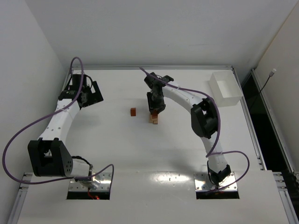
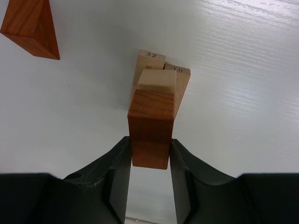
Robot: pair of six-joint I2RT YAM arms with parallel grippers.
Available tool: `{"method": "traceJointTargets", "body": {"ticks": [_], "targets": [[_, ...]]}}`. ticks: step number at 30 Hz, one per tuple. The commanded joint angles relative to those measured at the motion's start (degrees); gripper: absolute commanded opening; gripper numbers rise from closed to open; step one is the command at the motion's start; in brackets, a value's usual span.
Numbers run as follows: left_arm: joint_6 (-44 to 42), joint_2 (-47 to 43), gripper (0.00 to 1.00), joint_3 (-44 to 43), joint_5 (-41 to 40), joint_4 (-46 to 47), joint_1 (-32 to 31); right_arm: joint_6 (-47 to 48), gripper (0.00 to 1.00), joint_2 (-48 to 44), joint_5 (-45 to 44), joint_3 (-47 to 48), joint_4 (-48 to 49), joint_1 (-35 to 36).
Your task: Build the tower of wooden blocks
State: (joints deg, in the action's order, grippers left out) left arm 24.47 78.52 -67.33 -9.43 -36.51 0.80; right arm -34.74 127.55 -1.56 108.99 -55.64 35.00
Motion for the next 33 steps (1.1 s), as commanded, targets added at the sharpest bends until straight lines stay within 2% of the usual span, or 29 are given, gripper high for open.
{"method": "traceJointTargets", "body": {"ticks": [1, 3, 4, 5, 8, 9, 13, 19, 22, 25, 28, 33], "targets": [[-0.12, -0.91, 1.0, -1.31, 0.2, 1.53, -0.62, -0.5, 0.33, 0.42, -0.99, 1.66, 0.79, -0.2], [-0.12, -0.91, 1.0, -1.31, 0.2, 1.53, -0.62, -0.5, 0.46, 0.42, -0.99, 1.66, 0.79, -0.2], [-0.12, -0.91, 1.0, -1.31, 0.2, 1.53, -0.62, -0.5, 0.46, 0.42, -0.46, 1.66, 0.79, -0.2], [-0.12, -0.91, 1.0, -1.31, 0.2, 1.53, -0.62, -0.5, 0.51, 0.42, -0.46, 1.66, 1.32, -0.2], [-0.12, -0.39, 1.0, -1.31, 0.2, 1.53, -0.62, -0.5, 0.53, 0.95, 0.06, 1.66, 1.32, -0.2], [-0.12, -0.39, 1.0, -1.31, 0.2, 1.53, -0.62, -0.5, 0.58, 0.95, 0.07, 2.27, 1.32, -0.2], [-0.12, -0.39, 1.0, -1.31, 0.2, 1.53, -0.62, 1.43, 0.63, 0.95, 2.79, 3.77, 2.46, -0.2], [-2.05, -3.72, 1.0, 2.37, 5.73, 2.05, -1.24, 7.31, 0.73, -7.3, 5.96, 4.92, 4.22, -1.25], [-1.45, -6.88, 1.0, 7.98, 9.51, 3.72, -2.64, 9.77, 0.75, -14.39, 6.66, 2.11, 6.33, -2.4], [0.39, -7.42, 1.0, 10.2, 12.51, 4.34, -4.57, 13.02, 0.75, -19.25, 3.6, 0.09, 7.74, -3.53], [1.01, -2.61, 1.0, 9.68, 14.17, 3.82, -5.1, 16.19, 0.75, -24.0, 1.83, -2.72, 8.44, -5.99], [2.07, 8.21, 1.0, 1.97, 13.05, 3.29, -10.1, 17.34, 0.75, -29.19, 0.51, -10.19, 8.97, -14.24]]}}
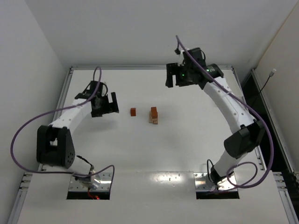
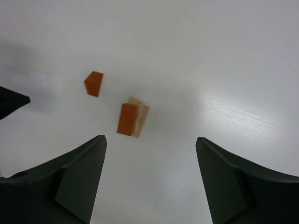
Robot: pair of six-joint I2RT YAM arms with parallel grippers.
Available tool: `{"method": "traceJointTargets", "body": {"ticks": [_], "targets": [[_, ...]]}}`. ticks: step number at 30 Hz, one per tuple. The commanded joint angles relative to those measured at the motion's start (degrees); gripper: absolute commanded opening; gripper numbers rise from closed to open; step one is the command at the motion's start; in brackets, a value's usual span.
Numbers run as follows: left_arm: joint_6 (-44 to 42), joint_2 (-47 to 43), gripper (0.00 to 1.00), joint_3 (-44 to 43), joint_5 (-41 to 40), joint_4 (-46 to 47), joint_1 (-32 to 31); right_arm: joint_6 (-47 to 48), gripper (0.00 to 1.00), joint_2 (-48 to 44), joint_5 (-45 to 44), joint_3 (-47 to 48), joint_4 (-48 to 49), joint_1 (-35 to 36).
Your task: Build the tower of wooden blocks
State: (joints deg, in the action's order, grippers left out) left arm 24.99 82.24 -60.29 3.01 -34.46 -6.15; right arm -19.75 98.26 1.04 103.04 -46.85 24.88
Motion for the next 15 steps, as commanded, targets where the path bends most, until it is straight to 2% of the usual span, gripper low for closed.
{"method": "traceJointTargets", "body": {"ticks": [1, 5, 9, 12, 15], "targets": [[1.55, 6.51, 1.0, -6.75, -0.01, 0.54, -5.16, 2.35, 0.75, -1.21, -2.09, -5.13, 0.18, -5.19], [1.02, 16.8, 1.0, -15.8, -4.32, -3.06, -10.45, 3.66, 0.75, -3.24, -2.09, -7.5, 0.18, -9.5], [0.49, 23.84, 0.9, -22.93, -7.48, -4.3, -14.76, 3.66, 0.75, -5.53, -1.57, -8.91, 0.18, -13.45], [0.49, 27.44, 0.8, -23.99, -7.49, -5.01, -16.78, 3.66, 0.75, -6.15, -0.07, -10.31, 0.18, -15.3], [0.49, 30.52, 0.75, -26.45, -8.01, -5.53, -17.31, 3.66, 0.75, -7.46, 2.12, -11.55, 0.18, -16.89]]}}
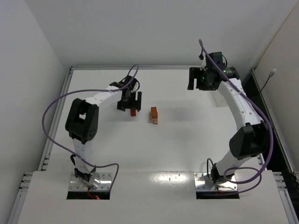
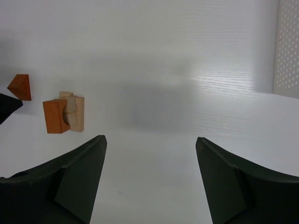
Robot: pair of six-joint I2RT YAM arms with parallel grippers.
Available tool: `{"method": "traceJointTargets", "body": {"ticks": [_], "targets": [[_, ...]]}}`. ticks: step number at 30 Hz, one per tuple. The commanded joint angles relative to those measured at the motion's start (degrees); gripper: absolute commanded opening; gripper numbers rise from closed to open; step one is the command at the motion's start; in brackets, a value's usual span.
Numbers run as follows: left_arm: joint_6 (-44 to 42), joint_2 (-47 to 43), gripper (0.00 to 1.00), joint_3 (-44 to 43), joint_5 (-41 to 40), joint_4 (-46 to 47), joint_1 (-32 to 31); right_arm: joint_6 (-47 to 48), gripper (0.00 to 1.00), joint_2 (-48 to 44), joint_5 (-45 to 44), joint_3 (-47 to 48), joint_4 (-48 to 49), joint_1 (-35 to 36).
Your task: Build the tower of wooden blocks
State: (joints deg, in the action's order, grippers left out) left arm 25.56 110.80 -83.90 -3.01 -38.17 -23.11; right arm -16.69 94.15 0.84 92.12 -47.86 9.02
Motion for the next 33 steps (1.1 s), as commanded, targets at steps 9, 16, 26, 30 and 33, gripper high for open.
{"method": "traceJointTargets", "body": {"ticks": [9, 16, 26, 30, 33], "targets": [[-0.78, 7.76, 0.63, -8.03, -3.94, -2.34, -0.88, -0.54, 0.75, -2.83, 6.36, -0.09, 1.19, -3.57], [-0.78, 9.61, 0.55, -8.56, -3.94, -1.82, -0.88, -1.07, 0.75, -1.69, 7.51, 0.95, 0.66, -4.09], [-1.3, 11.28, 0.14, -8.56, -3.94, -1.82, -0.88, -1.59, 0.75, -0.02, 9.79, 1.49, 0.66, -4.09], [-1.3, 7.51, 0.0, -8.56, -4.46, -1.82, -0.88, -1.59, 0.73, 0.51, 10.4, 1.49, 1.19, -4.09], [-0.6, 1.2, 0.0, -5.85, -4.47, -2.61, -0.88, -2.2, 0.73, 0.51, 10.41, 1.49, 1.19, -4.09]]}}
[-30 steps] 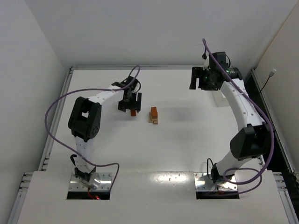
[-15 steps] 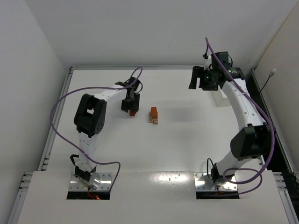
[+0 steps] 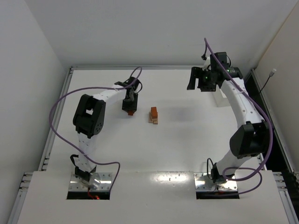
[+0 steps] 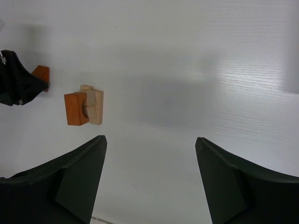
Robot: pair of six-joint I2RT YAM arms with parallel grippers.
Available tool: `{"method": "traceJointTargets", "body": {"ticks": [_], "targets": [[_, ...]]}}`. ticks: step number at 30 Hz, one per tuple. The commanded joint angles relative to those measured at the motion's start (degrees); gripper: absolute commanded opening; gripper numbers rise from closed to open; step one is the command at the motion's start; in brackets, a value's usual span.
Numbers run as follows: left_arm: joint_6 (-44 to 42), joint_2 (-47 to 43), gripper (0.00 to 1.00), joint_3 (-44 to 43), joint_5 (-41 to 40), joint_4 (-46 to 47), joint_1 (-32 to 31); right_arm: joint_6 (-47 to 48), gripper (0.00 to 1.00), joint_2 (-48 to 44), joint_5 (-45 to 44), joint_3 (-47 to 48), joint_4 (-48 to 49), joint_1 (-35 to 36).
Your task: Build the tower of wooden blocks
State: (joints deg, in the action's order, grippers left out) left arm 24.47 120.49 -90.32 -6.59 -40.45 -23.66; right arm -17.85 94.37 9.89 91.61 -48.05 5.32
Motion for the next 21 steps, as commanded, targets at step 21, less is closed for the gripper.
{"method": "traceJointTargets", "body": {"ticks": [21], "targets": [[3.83, -24.86, 0.0, 1.74, 10.11, -4.99, -6.82, -3.95, 0.72, -2.7, 1.45, -4.33, 2.44, 1.27]]}}
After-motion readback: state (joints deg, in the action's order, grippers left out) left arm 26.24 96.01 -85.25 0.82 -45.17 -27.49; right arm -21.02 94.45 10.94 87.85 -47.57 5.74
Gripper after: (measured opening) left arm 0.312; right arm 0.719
